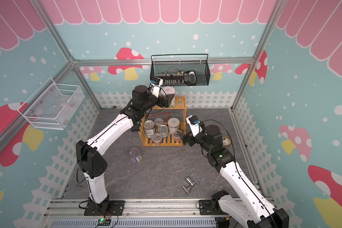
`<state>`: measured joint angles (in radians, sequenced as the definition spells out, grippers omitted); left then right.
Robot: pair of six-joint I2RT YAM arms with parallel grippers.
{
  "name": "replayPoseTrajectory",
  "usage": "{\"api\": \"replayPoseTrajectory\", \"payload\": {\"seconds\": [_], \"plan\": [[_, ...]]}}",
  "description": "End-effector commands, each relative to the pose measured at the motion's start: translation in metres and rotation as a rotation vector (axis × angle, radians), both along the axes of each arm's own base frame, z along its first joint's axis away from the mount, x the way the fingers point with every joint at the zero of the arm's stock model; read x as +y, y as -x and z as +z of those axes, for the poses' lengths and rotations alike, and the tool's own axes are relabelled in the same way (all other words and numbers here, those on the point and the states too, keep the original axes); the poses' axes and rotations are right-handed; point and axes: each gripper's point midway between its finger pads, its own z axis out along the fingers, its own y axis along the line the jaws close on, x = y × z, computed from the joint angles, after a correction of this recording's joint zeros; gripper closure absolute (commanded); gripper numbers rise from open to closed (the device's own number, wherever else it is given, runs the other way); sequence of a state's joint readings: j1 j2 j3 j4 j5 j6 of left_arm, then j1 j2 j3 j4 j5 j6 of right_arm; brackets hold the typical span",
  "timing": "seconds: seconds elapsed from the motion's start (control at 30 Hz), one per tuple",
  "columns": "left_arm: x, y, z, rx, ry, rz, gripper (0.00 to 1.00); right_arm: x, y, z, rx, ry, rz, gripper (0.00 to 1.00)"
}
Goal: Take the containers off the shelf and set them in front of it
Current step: 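Pick up a container from the shelf.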
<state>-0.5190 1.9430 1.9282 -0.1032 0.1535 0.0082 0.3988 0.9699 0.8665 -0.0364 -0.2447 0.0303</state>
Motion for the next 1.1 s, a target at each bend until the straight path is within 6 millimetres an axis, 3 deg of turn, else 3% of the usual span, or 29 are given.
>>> {"api": "replayPoseTrajectory", "payload": {"seconds": [0.0, 0.17, 0.33, 0.53, 0.63, 0.8, 0.93, 1.07], "plan": [[-0.002, -0.008, -0.006, 0.014, -0.019, -0.014, 0.01, 0.001, -0.004, 0.015, -0.031, -0.017, 0.014, 0.02], [-0.005, -0.017, -0.003, 0.013, -0.024, -0.018, 0.02, 0.001, -0.009, 0.019, -0.034, -0.02, 0.017, 0.01], [-0.002, -0.018, 0.002, -0.002, -0.026, -0.009, 0.22, 0.001, -0.012, 0.021, -0.038, -0.021, 0.015, 0.01], [0.0, -0.004, 0.014, -0.017, -0.023, -0.024, 0.27, 0.001, -0.012, 0.021, -0.036, -0.024, 0.024, 0.01], [-0.003, 0.016, 0.026, -0.043, -0.035, -0.038, 0.27, 0.002, -0.01, 0.023, -0.043, -0.031, 0.035, 0.01], [-0.006, 0.067, 0.04, -0.071, -0.054, -0.065, 0.27, 0.003, -0.006, 0.022, -0.042, -0.035, 0.058, 0.01], [-0.001, 0.115, 0.031, -0.064, -0.043, -0.076, 0.27, 0.001, -0.004, 0.022, -0.043, -0.035, 0.056, 0.01], [0.015, 0.16, -0.002, -0.007, -0.016, -0.056, 0.27, -0.003, -0.001, 0.021, -0.043, -0.033, 0.043, 0.01]]}}
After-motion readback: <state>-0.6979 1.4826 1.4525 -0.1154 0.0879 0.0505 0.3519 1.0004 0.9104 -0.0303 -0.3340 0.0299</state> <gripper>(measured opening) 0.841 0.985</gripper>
